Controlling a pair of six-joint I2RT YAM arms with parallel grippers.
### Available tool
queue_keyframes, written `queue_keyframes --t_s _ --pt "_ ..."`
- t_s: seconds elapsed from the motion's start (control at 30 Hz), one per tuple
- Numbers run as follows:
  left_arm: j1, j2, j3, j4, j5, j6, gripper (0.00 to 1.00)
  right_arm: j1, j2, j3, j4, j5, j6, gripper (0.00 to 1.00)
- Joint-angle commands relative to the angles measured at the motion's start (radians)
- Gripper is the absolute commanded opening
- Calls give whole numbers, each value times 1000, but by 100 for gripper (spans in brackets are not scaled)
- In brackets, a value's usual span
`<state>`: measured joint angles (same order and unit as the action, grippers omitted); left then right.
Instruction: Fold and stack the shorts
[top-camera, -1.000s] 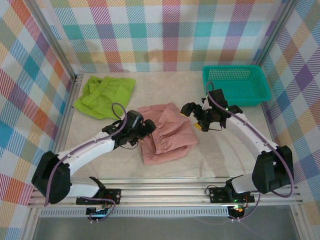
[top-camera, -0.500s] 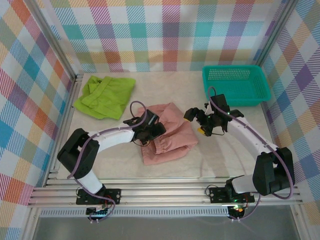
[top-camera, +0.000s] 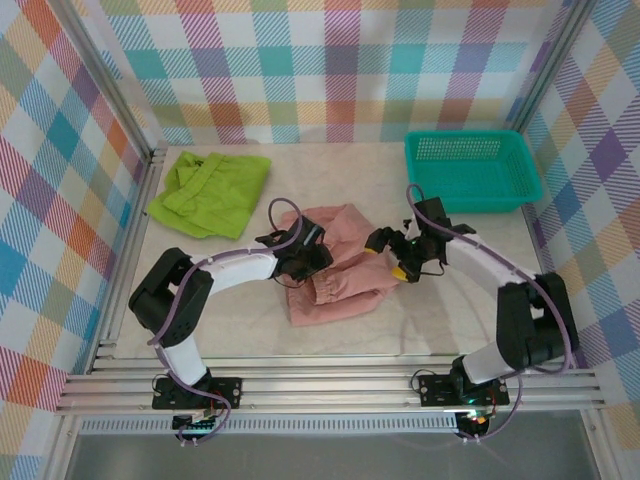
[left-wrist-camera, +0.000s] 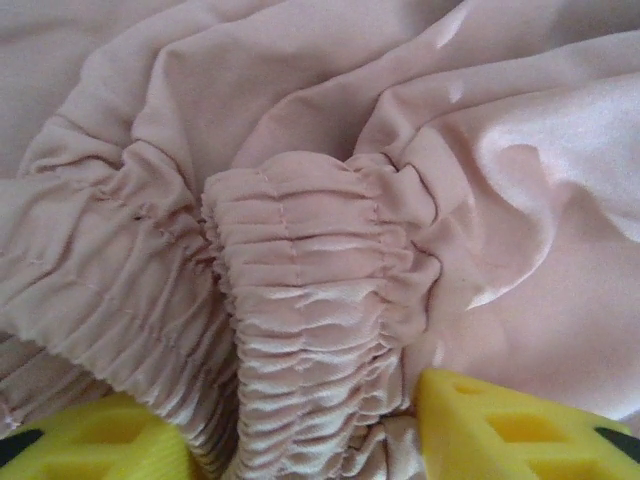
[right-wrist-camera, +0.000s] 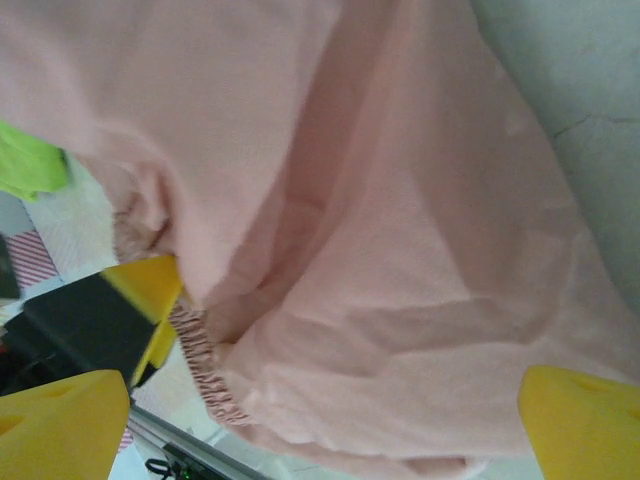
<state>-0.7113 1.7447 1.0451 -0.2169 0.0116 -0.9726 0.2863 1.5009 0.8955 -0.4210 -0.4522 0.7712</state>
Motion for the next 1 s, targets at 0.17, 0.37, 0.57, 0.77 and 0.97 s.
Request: queue_keyframes --t_s 0.17,0.37,0.57,0.77,0.97 --pt "-9 26 38 77 52 2 16 -6 87 -33 92 -81 15 100" --pt "-10 -24 112 7 18 53 0 -49 -36 -29 38 -5 -6 100" --pt "-27 -41 282 -152 23 95 0 -183 -243 -29 -54 33 -33 99" --pt "-41 -2 517 -295 76 160 0 -275 -345 4 -156 47 -100 99" --pt "-40 61 793 -473 102 258 0 -301 -351 23 -170 53 -115 99"
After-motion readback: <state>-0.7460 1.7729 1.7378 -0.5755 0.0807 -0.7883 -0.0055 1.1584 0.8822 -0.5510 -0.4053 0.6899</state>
